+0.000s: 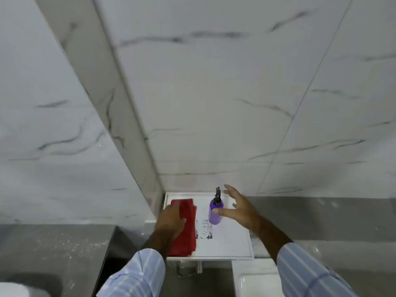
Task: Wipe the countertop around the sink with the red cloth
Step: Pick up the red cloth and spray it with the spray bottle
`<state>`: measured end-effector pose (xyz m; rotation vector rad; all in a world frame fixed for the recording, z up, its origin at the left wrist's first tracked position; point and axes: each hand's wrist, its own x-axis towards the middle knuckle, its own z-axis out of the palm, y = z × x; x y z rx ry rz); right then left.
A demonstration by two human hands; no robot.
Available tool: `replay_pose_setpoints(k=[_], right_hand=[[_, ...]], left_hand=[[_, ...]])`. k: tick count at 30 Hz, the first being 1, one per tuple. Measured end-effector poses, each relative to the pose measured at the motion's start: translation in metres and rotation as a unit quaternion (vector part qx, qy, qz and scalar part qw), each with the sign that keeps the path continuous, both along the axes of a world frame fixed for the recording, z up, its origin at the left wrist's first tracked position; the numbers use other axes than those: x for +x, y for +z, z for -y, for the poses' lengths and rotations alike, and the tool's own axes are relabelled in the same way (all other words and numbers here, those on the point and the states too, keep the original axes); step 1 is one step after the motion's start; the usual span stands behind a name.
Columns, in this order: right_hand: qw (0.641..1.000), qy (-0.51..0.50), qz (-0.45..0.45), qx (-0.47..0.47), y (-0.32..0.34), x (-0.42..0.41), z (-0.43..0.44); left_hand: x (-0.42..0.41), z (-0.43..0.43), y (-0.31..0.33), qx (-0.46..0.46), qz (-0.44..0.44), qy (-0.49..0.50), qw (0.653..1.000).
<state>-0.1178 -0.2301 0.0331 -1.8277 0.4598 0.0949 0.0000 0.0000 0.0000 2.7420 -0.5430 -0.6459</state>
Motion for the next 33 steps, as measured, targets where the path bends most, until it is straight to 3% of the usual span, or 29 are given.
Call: replay_pose_setpoints(k=[5, 11, 13, 16, 18, 20, 22, 24, 26, 29, 33], right_hand=[[0.999, -0.018, 0.025, -0.042, -0.064, 0.009, -0.020], [0.991, -0.091, 0.083, -0.044, -0.085, 0.031, -0.031], [0.990, -0.103, 0.091, -0.014, -0.080, 0.031, -0.029], [0.977, -0.166, 0.100, 0.091, -0.057, 0.025, -0.026], [0.969, -0.190, 0.105, 0.115, -0.038, 0.020, -0.023], [0.969, -0.190, 0.108, 0.118, -0.016, 0.017, -0.020], [0.976, -0.158, 0.099, 0.113, 0.008, 0.013, -0.018], [0.986, -0.106, 0.075, 0.109, 0.029, 0.010, -0.017], [0.990, -0.057, 0.049, 0.122, 0.049, 0.005, -0.020], [0.987, 0.001, 0.002, 0.159, 0.077, -0.003, -0.034], [0.980, 0.042, -0.053, 0.187, 0.103, -0.016, -0.057]], left_hand=[[-0.012, 0.015, -0.060, 0.070, -0.031, 0.040, 0.996], [-0.017, 0.035, -0.087, 0.121, -0.009, 0.055, 0.991], [-0.010, 0.036, -0.081, 0.069, -0.010, 0.076, 0.995], [0.010, 0.024, -0.075, -0.080, -0.073, 0.170, 0.979], [0.016, 0.015, -0.053, -0.215, -0.195, 0.276, 0.916], [0.013, 0.005, -0.032, -0.380, -0.364, 0.370, 0.765], [0.004, -0.007, -0.009, -0.502, -0.469, 0.396, 0.609], [-0.005, -0.016, 0.003, -0.582, -0.495, 0.383, 0.519], [-0.017, -0.017, 0.018, -0.627, -0.509, 0.346, 0.477], [-0.033, -0.013, 0.034, -0.653, -0.521, 0.309, 0.454], [-0.050, -0.006, 0.051, -0.674, -0.478, 0.317, 0.466]])
